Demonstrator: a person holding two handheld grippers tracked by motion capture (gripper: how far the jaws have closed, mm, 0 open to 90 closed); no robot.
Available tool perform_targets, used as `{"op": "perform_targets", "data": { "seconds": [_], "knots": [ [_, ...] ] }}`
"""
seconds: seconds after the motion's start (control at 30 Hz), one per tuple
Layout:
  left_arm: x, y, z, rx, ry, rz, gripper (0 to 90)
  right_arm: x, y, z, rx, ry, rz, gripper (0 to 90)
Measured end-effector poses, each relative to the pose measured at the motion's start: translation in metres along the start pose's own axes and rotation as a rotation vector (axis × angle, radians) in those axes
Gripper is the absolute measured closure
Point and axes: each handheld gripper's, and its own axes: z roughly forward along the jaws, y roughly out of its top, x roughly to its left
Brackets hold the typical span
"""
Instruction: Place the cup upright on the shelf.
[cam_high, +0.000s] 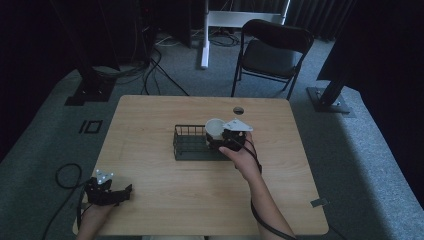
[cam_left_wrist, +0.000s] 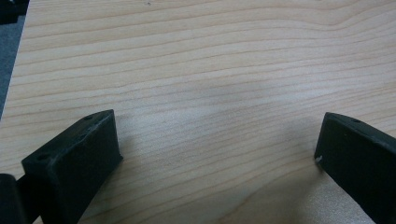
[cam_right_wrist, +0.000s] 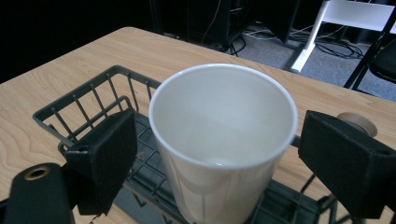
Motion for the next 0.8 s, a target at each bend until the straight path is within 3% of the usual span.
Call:
{"op": "perform_targets", "data": {
  "seconds": [0.43, 0.8],
  "knots": [
    [0.000, 0.000, 0.000, 0.000, 0.000, 0.001, 0.1, -0.008, -0.007, -0.025, -0.016, -0.008, -0.022, 11.7],
    [0.000, 0.000, 0.000, 0.000, 0.000, 0.000, 0.1, -0.023, -0.023, -0.042, -0.020, -0.026, 0.008, 11.7]
  ]
}}
